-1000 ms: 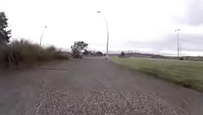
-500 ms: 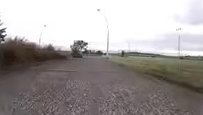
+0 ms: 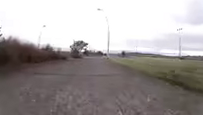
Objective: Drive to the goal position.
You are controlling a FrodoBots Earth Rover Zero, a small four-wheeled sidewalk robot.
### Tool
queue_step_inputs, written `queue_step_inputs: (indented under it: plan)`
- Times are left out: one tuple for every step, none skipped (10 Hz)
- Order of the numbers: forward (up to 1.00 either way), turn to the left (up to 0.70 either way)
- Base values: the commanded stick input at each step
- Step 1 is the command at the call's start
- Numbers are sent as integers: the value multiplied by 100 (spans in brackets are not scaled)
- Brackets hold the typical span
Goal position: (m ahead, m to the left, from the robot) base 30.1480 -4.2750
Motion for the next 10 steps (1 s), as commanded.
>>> queue_step_inputs:
  plan:
    - [100, 12]
    - [100, 0]
    - [100, 0]
    - [100, 0]
    - [100, 0]
    - [100, 0]
    - [100, 0]
    - [100, 0]
    - [100, 0]
    - [100, 0]
